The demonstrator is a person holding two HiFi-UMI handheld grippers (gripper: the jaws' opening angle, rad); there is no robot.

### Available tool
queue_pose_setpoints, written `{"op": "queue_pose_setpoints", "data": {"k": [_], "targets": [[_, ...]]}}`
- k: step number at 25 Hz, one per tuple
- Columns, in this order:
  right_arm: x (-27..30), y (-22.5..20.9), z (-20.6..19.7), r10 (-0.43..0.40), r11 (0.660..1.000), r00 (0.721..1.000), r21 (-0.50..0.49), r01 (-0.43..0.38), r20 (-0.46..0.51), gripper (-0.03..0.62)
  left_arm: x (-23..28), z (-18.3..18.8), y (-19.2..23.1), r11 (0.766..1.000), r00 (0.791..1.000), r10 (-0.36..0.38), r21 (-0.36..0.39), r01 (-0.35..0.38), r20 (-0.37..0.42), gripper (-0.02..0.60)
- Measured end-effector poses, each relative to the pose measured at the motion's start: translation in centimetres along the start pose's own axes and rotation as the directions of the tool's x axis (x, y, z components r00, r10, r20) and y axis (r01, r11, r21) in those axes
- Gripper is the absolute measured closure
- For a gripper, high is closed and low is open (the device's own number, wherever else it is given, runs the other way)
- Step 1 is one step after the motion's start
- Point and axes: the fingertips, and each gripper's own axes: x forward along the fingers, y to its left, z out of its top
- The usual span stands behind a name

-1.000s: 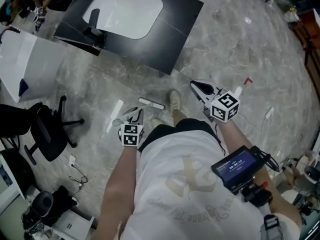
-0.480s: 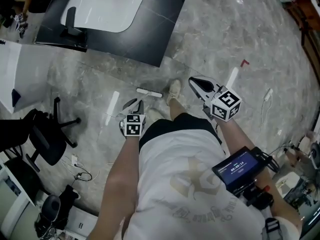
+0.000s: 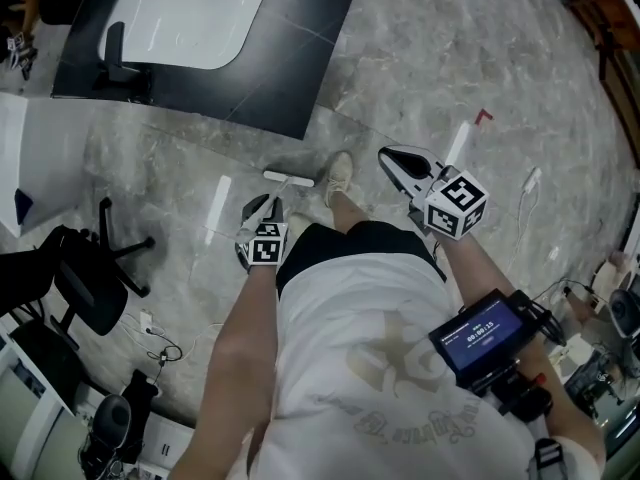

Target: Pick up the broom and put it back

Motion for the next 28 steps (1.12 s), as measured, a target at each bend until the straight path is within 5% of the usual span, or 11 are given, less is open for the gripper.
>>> {"op": "queue_pose_setpoints", "data": {"k": [9, 15, 28], "targets": [[-0.6, -2.8, 0.2, -0.003, 1.000, 1.000, -0.001, 0.003, -0.022, 0.576, 2.9, 1.3, -0.7, 1.000, 0.999, -0.018, 0.010, 0.018, -0.028, 0.489], [-1.1, -3.3, -0.3, -0.025, 1.000, 0.999, 0.015, 0.026, -0.029, 0.576, 3.8, 2.8, -0.1, 0.997, 1.000, -0.011, 0.080, 0.013, -0.027, 0.489], [-1.8, -4.7, -0.4, -0.057, 0.998, 0.998, 0.028, 0.058, -0.032, 0.576, 6.1, 5.5, 0.8, 0.997, 0.999, -0.045, 0.068, 0.045, -0.002, 0.489]]}}
